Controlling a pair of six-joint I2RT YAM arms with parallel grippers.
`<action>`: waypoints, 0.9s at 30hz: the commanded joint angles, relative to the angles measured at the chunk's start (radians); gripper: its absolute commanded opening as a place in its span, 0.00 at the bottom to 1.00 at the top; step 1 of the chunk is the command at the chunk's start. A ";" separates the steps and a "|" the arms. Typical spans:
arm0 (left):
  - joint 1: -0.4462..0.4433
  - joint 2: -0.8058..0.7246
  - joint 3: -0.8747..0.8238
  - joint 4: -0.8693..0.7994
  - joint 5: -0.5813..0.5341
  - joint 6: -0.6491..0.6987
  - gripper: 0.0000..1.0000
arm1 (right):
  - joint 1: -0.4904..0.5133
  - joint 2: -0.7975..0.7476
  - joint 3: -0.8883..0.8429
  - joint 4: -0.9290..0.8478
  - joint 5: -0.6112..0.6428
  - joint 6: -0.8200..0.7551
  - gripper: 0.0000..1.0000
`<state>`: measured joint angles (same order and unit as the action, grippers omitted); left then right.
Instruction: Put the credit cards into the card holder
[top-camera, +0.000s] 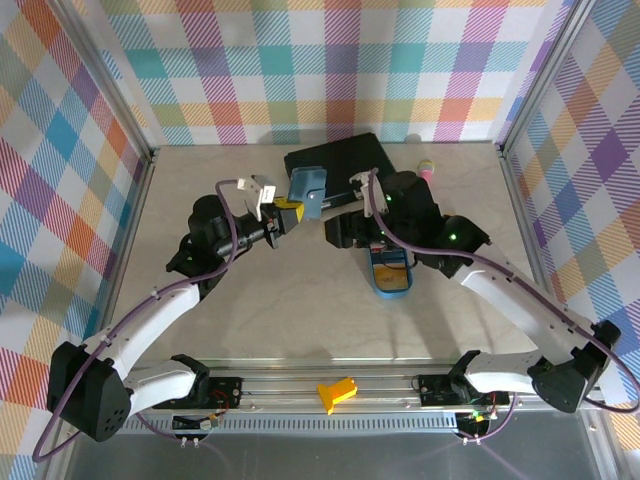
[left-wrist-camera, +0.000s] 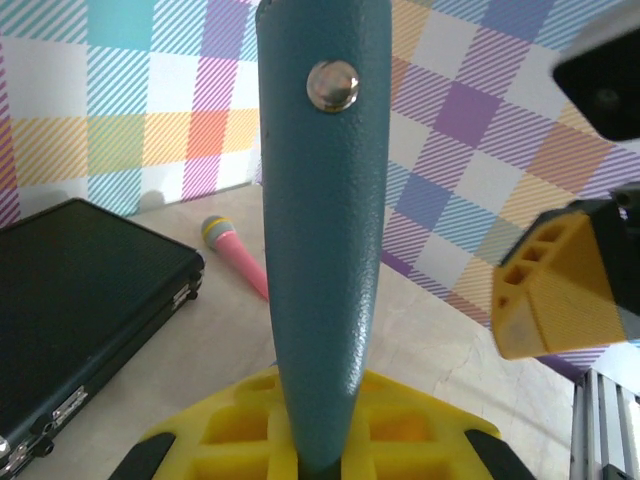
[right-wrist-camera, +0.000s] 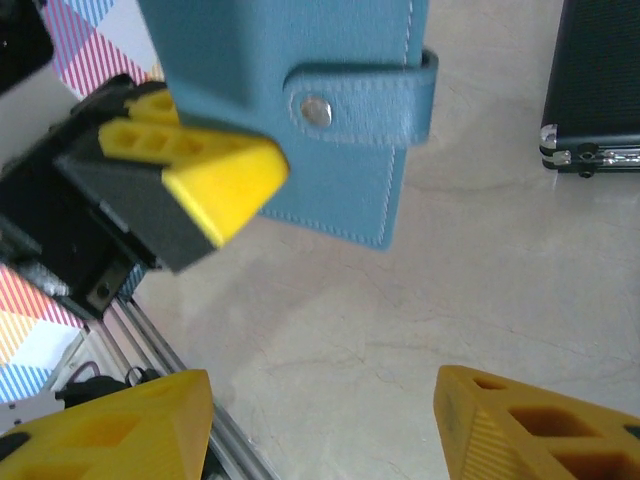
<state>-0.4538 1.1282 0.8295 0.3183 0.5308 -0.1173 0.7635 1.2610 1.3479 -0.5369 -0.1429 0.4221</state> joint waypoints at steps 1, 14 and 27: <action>-0.014 -0.024 -0.018 0.062 0.007 0.033 0.00 | 0.014 0.036 0.040 -0.019 0.025 0.073 0.59; -0.037 -0.016 -0.043 0.075 0.042 0.089 0.00 | 0.014 0.085 0.090 0.029 0.025 0.147 0.53; -0.052 -0.010 -0.057 0.089 0.121 0.117 0.00 | 0.015 0.208 0.252 -0.082 0.094 0.218 0.51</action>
<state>-0.4904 1.1267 0.7872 0.3489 0.5774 -0.0284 0.7731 1.4445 1.5570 -0.5804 -0.0784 0.6159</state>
